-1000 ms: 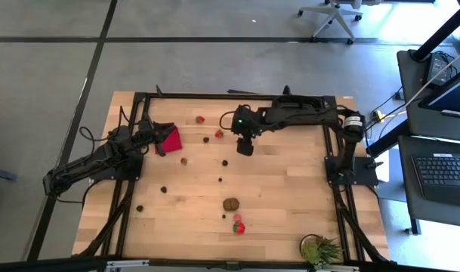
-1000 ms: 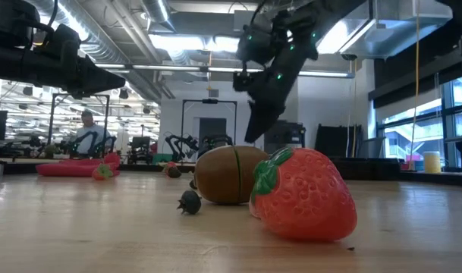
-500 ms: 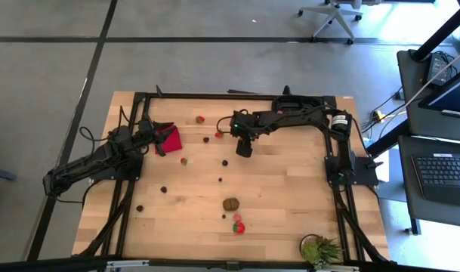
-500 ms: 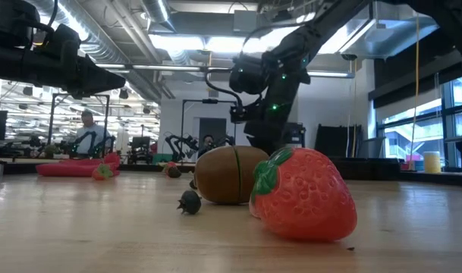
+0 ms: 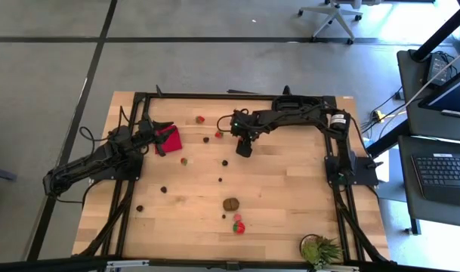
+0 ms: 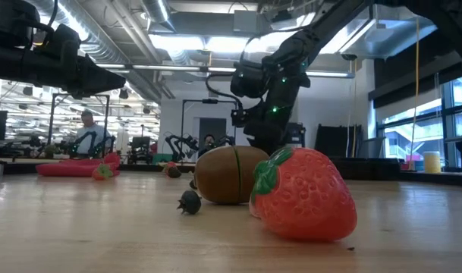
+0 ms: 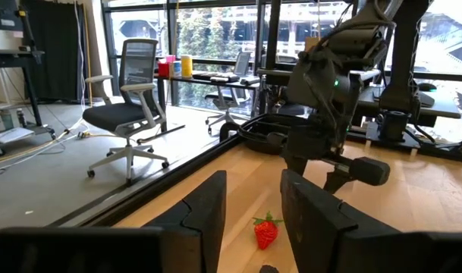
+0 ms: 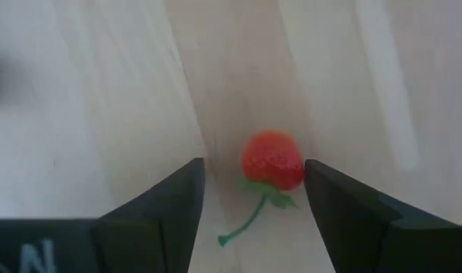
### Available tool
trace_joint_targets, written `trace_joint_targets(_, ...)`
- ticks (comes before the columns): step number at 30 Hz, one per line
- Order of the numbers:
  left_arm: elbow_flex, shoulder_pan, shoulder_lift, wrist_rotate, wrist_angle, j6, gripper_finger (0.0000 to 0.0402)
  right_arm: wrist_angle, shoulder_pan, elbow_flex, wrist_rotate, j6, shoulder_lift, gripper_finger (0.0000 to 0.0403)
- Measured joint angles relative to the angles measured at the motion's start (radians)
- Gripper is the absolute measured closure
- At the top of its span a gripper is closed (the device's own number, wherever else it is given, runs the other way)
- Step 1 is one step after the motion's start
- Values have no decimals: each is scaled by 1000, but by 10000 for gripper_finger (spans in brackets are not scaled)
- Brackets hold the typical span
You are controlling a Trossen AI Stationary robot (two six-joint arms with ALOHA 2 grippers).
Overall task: Pick and placing Produce into tupperware
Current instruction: Put the red cherry into the black bin
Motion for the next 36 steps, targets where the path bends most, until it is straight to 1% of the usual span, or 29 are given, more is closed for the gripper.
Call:
trace_joint_targets(6,0,0,0,0,0,0,281,4,0,5,-3,0,39,176)
trace_joint_targets(9,0,0,0,0,0,0,286,1,0,4,-4,0,42,185)
trace_joint_targets(13,0,0,0,0,0,0,294,2,0,3,-3,0,41,212)
trace_joint_targets(20,0,0,0,0,0,0,306,7,-1,2,-2,0,42,276)
trace_joint_targets(22,0,0,0,0,0,0,309,7,-1,2,-1,-1,42,287)
trace_joint_targets(26,0,0,0,0,0,0,316,6,-1,1,0,5,41,287)
trace_joint_targets(31,0,0,0,0,0,0,323,-28,-13,-1,22,35,7,279)
trace_joint_targets(34,0,0,0,0,0,0,328,-101,-51,-9,43,55,-38,282)
trace_joint_targets(36,0,0,0,0,0,0,331,-116,-85,-5,49,79,-76,285)
